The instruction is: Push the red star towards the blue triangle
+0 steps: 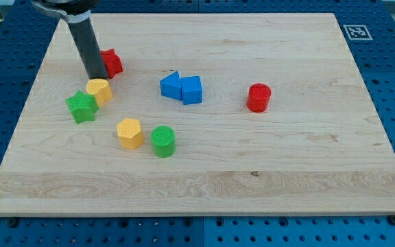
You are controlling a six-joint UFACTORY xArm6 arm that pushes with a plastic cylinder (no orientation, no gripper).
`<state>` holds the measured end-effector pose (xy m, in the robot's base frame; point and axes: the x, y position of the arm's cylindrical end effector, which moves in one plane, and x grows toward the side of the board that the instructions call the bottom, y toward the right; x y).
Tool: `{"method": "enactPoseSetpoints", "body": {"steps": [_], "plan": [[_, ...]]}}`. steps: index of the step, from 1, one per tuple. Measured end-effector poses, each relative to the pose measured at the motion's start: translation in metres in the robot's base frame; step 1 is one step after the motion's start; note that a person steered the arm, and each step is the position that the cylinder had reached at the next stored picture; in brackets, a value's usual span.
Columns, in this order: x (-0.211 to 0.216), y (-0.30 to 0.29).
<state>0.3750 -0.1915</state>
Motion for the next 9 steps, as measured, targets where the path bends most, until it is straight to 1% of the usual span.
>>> {"method": "enactPoseSetpoints", "body": {"steps": [1,4,7,8,9], "plan": [[-0.015,-0.027],[-0.029,-0.027],[-0.035,-0.015],[-0.036,0.0],[-0.028,0.004]]}}
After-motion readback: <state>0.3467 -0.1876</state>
